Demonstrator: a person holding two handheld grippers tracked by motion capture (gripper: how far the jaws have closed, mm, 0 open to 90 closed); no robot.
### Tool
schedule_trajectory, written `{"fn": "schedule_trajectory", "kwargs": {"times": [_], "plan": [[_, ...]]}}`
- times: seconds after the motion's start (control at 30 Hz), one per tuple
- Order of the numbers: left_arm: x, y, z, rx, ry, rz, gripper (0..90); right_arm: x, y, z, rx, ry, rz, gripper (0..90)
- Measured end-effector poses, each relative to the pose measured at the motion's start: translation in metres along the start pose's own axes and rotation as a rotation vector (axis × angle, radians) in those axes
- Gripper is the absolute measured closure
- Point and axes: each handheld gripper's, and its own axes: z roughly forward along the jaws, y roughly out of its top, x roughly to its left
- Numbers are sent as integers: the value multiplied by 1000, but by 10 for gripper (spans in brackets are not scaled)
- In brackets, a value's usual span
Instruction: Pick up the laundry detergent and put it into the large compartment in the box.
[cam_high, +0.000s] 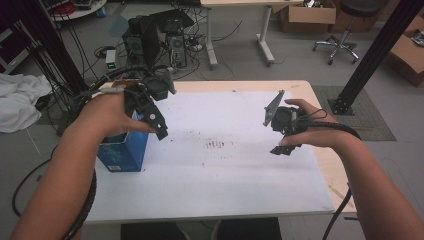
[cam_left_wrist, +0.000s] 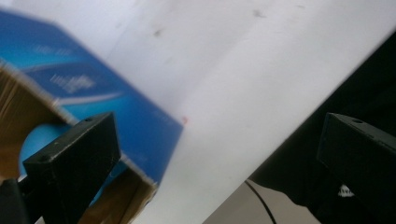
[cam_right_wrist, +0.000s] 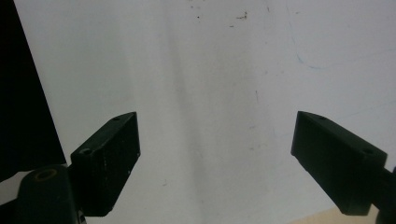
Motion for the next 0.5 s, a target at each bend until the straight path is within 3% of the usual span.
{"fn": "schedule_trajectory", "kwargs": {"times": [0.13,0.17,0.2,0.3,0.37,0.5], "plan": [[-14,4,3,6,-17,95,1,1,2,-1,3,2,-4,157],[-14,4,3,6,-17,95,1,1,2,-1,3,2,-4,157],[-20,5,7,20,-18,146,1,2,2,-2,8,1,-7,157],[-25,6,11,28,-22,179,1,3,3,-3,13,1,-9,157],[-32,7,18,49,-14,241,1,4,5,-3,16,3,-11,157],[-41,8,25,64,-20,321,1,5,9,0,25,11,-20,158]]}}
